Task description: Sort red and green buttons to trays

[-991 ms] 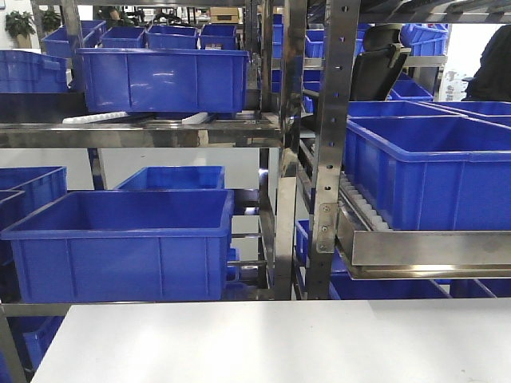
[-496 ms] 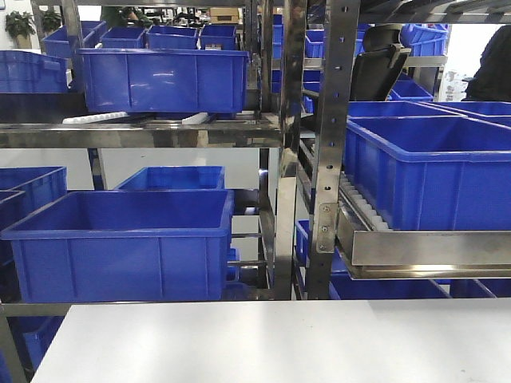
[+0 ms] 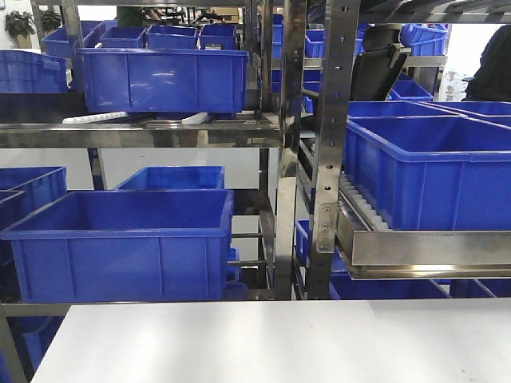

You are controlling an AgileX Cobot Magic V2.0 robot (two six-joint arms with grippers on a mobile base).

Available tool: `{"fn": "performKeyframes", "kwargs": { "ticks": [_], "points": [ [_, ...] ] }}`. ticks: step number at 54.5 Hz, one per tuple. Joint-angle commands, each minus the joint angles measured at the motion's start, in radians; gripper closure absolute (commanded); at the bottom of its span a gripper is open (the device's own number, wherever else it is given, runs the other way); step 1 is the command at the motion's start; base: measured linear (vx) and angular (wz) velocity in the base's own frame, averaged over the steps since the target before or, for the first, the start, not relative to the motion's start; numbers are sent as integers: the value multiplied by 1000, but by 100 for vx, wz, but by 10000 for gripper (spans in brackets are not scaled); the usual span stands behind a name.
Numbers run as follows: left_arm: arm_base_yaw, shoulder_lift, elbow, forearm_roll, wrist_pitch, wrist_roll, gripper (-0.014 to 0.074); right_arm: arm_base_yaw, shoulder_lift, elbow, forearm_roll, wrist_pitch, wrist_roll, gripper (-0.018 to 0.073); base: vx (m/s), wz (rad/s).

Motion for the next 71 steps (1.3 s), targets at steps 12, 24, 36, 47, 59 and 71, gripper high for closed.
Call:
{"fn": "performKeyframes", "kwargs": {
  "ticks": [12, 24, 36, 47, 59, 71],
  "points": [
    [1, 0, -37, -6, -87, -7, 49, -5, -1, -34, -8, -113, -9, -109, 0, 0],
    [1, 0, -33, -6, -86, -7, 3, -5, 15, -10, 21, -230, 19, -153, 0, 0],
    [1, 0, -33, -6, -54, -7, 31, -5, 167, 395, 19, -542, 60, -71, 0, 0],
    [1, 0, -33, -6, -35, -7, 41, -5, 398, 765, -2, -926, 111, -15, 0, 0],
    [1, 0, -33, -6, -35, -7, 41, -5, 780, 833, -30, -1427, 133, -13, 0, 0],
    [1, 0, -33, -6, -35, -7, 41, -5, 1034, 751, -143, -1486, 125, -13, 0, 0]
  ]
}}
